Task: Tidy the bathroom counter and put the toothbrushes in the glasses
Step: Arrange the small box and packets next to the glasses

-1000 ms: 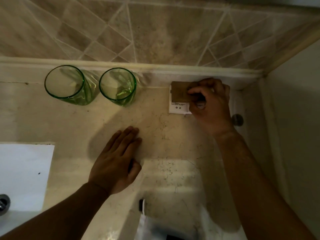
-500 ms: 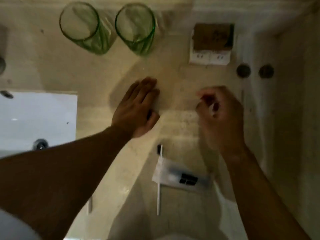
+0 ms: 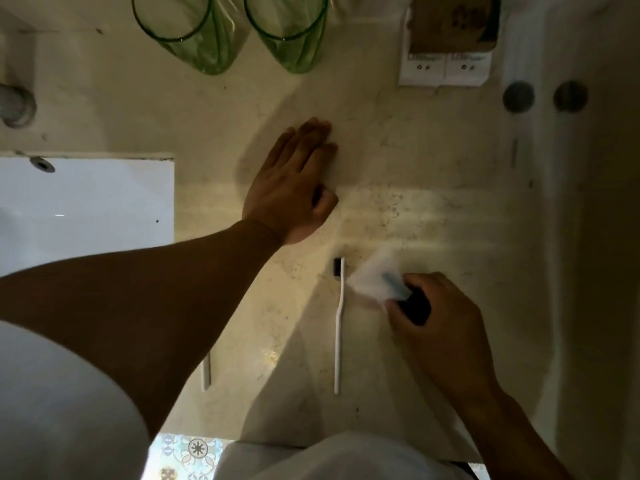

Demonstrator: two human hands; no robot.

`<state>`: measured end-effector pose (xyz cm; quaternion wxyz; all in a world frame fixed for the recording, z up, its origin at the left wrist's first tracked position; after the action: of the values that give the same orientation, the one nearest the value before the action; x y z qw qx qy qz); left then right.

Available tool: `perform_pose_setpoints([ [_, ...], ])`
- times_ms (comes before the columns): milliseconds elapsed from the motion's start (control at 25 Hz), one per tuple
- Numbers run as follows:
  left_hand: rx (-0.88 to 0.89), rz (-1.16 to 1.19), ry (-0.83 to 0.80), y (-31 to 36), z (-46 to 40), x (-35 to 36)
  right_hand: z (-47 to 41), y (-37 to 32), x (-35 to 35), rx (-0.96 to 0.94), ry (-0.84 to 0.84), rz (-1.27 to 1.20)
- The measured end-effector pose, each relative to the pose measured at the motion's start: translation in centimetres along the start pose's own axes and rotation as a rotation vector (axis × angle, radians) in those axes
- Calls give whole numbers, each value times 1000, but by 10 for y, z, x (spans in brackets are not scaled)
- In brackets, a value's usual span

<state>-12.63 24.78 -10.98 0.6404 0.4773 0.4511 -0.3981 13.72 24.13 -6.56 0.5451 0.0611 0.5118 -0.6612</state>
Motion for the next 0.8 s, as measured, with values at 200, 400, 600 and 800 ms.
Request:
perform_pose_setpoints([
  [200, 1, 9, 19, 2, 0, -2, -67, -21, -13, 58, 194, -110],
  [400, -20, -29, -19, 1, -2, -2, -130, -66, -12, -39, 280, -142],
  [600, -17, -63, -20, 1, -2, 0, -114, -74, -21, -294, 339, -29],
  [800, -10, -46, -10, 0, -1, 0, -115, -69, -5, -227, 204, -15],
])
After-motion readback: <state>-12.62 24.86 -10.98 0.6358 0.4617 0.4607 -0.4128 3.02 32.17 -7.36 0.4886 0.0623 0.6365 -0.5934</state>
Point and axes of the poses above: each hand's wrist, its own z-axis away from the middle knuckle, its own x-axis out of the palm, y = z × x, the point moved 2 cm from there along -z, towards the middle knuckle, and after that the axes turned 2 degrees about -x, right-handed, at the moved point
